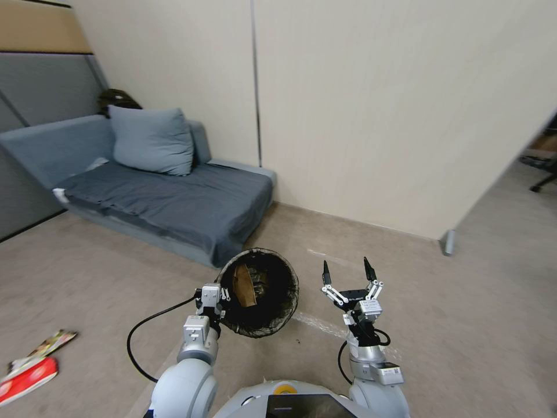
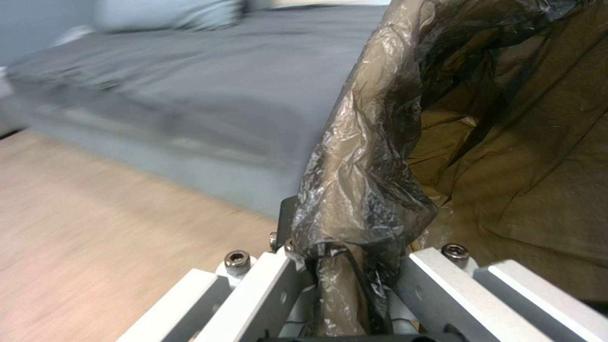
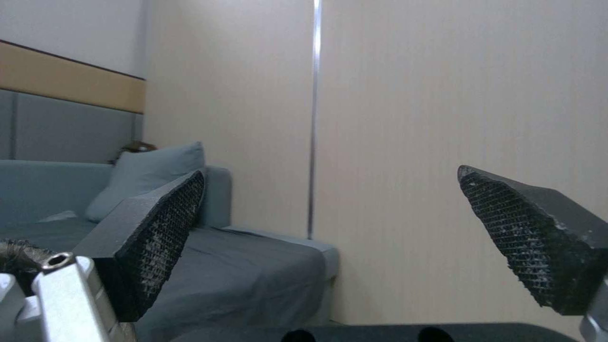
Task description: Pick up the trash bin, then pick up the garbage from the floor and place it into the trash bin.
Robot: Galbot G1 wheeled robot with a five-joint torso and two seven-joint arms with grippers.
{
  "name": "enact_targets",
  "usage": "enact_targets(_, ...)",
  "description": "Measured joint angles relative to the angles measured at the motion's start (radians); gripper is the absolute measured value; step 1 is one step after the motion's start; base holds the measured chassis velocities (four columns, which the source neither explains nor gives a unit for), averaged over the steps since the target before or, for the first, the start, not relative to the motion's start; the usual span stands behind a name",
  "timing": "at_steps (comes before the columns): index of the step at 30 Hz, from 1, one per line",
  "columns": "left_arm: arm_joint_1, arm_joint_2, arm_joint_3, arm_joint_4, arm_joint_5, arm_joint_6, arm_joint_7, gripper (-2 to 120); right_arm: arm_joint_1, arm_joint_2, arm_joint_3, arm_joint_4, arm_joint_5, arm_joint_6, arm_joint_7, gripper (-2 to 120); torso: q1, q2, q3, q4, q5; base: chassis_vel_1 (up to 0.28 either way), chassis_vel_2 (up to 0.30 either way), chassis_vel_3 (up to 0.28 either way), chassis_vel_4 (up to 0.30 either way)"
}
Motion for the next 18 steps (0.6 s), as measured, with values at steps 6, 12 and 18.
enact_targets(6,0.0,-0.001,0.0,-0.001,0.001,0.003,0.001,2,0.001,0.0,0.0,0.0,0.0,0.0,-0.002,100,0.0,0.0,0.0,0.0003,-0.0001,0.136,0.127,0.135,0.135)
enact_targets(12,0.001,-0.001,0.001,-0.002,0.002,0.003,0.002,2,0.003,0.0,0.0,0.0,0.0,-0.001,-0.002,100,0.0,0.0,0.0,-0.0001,0.0,0.117,0.125,0.121,0.107)
enact_targets(18,0.001,-0.001,0.001,-0.003,0.002,0.004,0.003,2,0.006,0.001,0.0,-0.004,0.001,-0.002,-0.003,100,0.0,0.0,0.0,0.0001,0.0,0.123,0.129,0.131,0.135)
